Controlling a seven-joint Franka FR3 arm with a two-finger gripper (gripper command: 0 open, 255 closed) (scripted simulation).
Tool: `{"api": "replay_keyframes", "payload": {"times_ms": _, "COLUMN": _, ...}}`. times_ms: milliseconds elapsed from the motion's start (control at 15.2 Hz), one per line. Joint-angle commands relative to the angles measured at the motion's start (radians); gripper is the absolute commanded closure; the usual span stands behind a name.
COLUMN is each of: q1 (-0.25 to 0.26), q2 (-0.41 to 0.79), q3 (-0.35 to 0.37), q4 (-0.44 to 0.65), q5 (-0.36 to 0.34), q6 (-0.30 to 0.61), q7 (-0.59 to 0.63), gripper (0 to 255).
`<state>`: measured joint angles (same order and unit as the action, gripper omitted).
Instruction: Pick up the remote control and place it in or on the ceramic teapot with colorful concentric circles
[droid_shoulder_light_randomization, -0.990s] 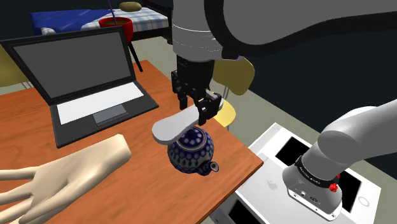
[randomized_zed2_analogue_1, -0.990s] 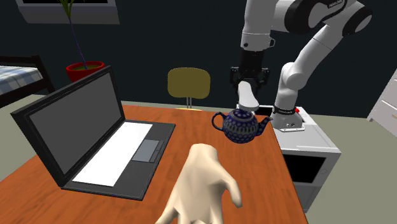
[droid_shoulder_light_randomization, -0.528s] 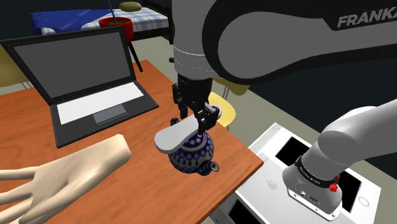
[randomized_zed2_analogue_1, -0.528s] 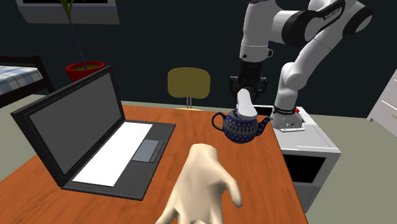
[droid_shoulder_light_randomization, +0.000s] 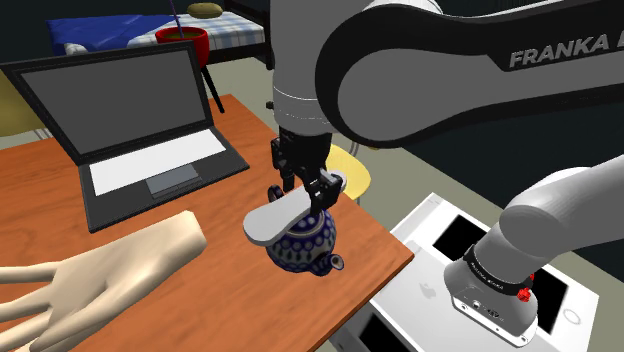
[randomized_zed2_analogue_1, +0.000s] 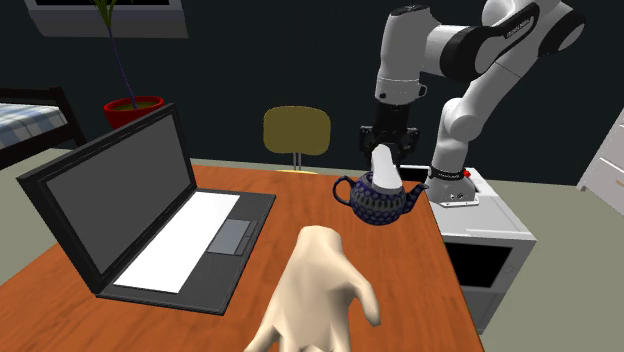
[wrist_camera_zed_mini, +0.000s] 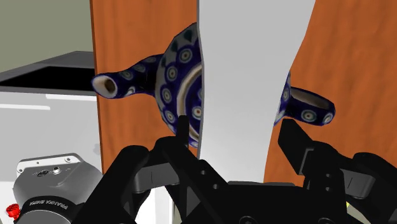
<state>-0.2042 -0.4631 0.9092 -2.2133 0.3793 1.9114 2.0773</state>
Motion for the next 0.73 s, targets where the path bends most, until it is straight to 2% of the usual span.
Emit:
{"api": "replay_keyframes", "payload": {"times_ms": 0, "q1": 0.000, "q2": 0.000, "q3": 0.000, "q4": 0.000, "q5": 0.000, "q6": 0.000, "q7": 0.000, "gripper": 255}}
{"api": "replay_keyframes", "payload": {"times_ms": 66, "q1": 0.000, "q2": 0.000, "q3": 0.000, "q4": 0.000, "q5": 0.000, "q6": 0.000, "q7": 0.000, "gripper": 0}}
{"api": "replay_keyframes", "payload": {"times_ms": 396, "q1": 0.000, "q2": 0.000, "q3": 0.000, "q4": 0.000, "q5": 0.000, "q6": 0.000, "q7": 0.000, "gripper": 0}}
{"api": "replay_keyframes", "payload": {"times_ms": 660, "q1": 0.002, "q2": -0.018, "q3": -0.047, "q4": 0.108, "q5": -0.014, "q6": -0.128, "q7": 0.002, "gripper": 0}}
